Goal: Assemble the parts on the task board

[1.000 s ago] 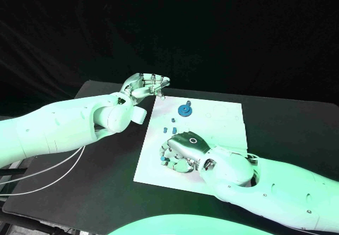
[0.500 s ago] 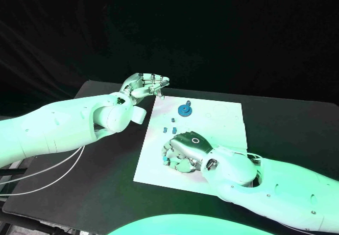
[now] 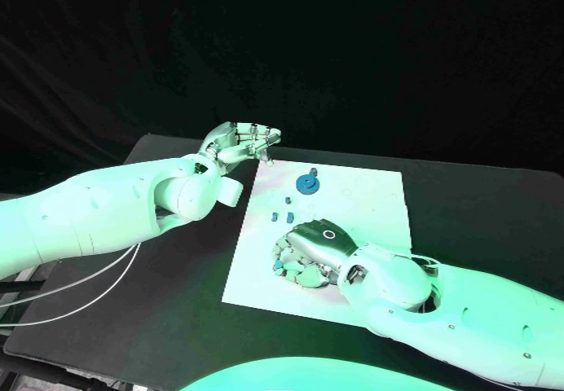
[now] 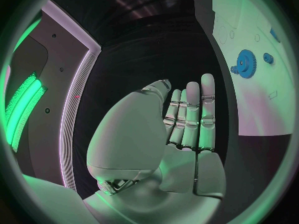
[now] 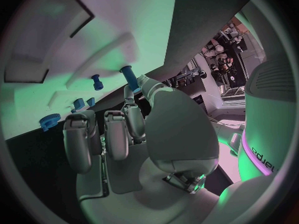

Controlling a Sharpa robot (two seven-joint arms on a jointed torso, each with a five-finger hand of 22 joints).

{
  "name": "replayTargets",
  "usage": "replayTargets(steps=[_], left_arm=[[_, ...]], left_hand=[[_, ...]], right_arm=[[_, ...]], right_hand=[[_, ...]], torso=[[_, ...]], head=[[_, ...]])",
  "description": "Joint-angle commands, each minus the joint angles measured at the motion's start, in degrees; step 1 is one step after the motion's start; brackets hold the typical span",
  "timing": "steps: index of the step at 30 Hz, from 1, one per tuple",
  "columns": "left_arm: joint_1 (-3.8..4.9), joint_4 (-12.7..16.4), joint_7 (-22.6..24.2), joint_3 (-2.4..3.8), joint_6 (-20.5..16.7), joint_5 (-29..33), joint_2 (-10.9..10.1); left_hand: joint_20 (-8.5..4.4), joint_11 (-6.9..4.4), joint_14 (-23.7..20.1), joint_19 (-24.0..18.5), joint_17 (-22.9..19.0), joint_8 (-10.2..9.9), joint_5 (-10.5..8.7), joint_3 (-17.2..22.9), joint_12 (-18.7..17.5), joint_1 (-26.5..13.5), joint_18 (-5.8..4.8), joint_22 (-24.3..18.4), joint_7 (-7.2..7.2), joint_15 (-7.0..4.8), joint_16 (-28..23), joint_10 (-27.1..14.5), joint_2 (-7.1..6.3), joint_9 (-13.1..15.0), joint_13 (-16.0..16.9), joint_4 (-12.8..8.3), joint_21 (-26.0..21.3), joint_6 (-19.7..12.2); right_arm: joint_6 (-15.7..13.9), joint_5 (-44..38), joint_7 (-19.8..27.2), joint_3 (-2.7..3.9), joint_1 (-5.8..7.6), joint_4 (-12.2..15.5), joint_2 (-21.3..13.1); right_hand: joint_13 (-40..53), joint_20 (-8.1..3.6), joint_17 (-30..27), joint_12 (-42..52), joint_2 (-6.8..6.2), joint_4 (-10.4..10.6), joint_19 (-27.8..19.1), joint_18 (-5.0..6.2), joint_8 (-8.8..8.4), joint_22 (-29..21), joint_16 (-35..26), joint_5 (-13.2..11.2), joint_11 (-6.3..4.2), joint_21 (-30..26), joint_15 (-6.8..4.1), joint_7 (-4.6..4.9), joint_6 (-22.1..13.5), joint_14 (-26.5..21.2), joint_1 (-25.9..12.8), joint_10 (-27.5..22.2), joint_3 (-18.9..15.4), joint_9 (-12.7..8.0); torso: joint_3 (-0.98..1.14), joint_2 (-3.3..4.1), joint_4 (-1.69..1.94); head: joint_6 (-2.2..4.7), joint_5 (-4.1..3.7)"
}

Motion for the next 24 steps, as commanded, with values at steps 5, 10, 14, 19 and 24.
replayTargets(steps=[5, 10, 14, 19, 24], left_arm=[[0.04, 0.1, 0.3, 0.04, 0.6, 0.2, 0.0], [0.04, 0.1, 0.3, 0.04, 0.6, 0.2, 0.0], [0.04, 0.1, 0.3, 0.04, 0.6, 0.2, 0.0], [0.04, 0.0, 0.3, 0.04, 0.6, 0.2, 0.0], [0.04, 0.0, 0.4, 0.03, 0.7, 0.2, 0.0]], left_hand=[[0.07, 0.01, -0.4, -0.4, -0.1, 0.2, 0.19, 0.3, 0.2, 0.1, 0.79, 0.0, 0.09, -0.05, -0.2, -0.3, -0.48, 0.0, -0.1, -0.1, -0.3, -0.4], [0.07, 0.01, -0.4, -0.4, -0.1, 0.2, 0.19, 0.3, 0.2, 0.1, 0.79, 0.0, 0.09, -0.05, -0.2, -0.3, -0.48, 0.0, -0.1, -0.1, -0.3, -0.4], [0.07, 0.01, -0.4, -0.4, -0.1, 0.2, 0.19, 0.3, 0.2, 0.1, 0.79, 0.0, 0.09, -0.05, -0.2, -0.3, -0.48, 0.0, -0.1, -0.1, -0.3, -0.4], [0.07, 0.01, -0.4, -0.4, -0.1, 0.2, 0.19, 0.3, 0.2, 0.1, 0.79, 0.0, 0.09, -0.05, -0.2, -0.3, -0.48, 0.0, -0.1, -0.1, -0.3, -0.4], [0.07, 0.01, -0.4, -0.4, -0.1, 0.2, 0.19, 0.3, 0.2, 0.1, 0.79, 0.0, 0.09, -0.05, -0.2, -0.3, -0.48, 0.0, -0.1, -0.1, -0.3, -0.4]], right_arm=[[-0.1, -0.6, 0.0, -0.06, -0.10, 0.0, 0.0], [-0.7, -0.5, 0.0, -0.07, -0.10, 0.0, -0.1], [-1.8, -0.5, 0.0, -0.07, -0.10, 0.1, -0.3], [-5.7, -0.1, 1.0, -0.02, -0.09, 1.2, -1.6], [-10.7, 4.0, 3.2, 0.51, 0.73, 3.8, -5.8]], right_hand=[[-0.1, 0.25, 4.3, -1.1, -1.43, 1.1, 6.2, -0.38, -1.94, 15.1, 0.4, 0.4, 0.53, 0.3, 0.63, 0.78, -2.9, 3.9, -1.7, -1.2, -1.8, -0.8], [-1.8, 0.74, 4.3, -2.9, -1.96, 1.9, 6.2, -0.38, -3.96, 15.1, 0.4, 0.2, 1.16, 0.3, 1.17, 1.48, -5.8, 3.8, -1.7, -2.6, -3.6, -1.4], [-1.9, 0.92, 4.4, -3.0, -2.07, 2.3, 6.2, -0.38, -4.62, 15.1, 0.4, 0.2, 1.30, 0.3, 1.31, 1.65, -6.7, 3.8, -1.6, -2.8, -4.5, -1.6], [-1.9, 1.01, 4.4, -2.9, -2.04, 2.4, 6.2, -0.38, -5.01, 15.1, 0.4, 0.3, 1.36, 0.3, 1.38, 1.75, -7.2, 3.8, -1.1, -2.7, -5.0, -1.8], [-2.4, 1.22, 3.8, -3.5, -1.37, 2.3, 6.0, -0.27, -4.68, 14.9, 0.2, 0.7, 1.74, -0.2, 1.65, 2.15, -6.3, 3.6, 0.2, -3.0, -5.5, -1.6]], torso=[[-0.05, -0.01, -0.01], [-0.05, 0.00, -0.02], [-0.03, 0.02, 0.02], [-0.01, 0.00, 0.07], [-0.14, -0.20, -0.07]], head=[[0.00, -0.10], [-0.01, -0.11], [-0.02, -0.17], [0.07, -0.36], [0.56, -0.85]])
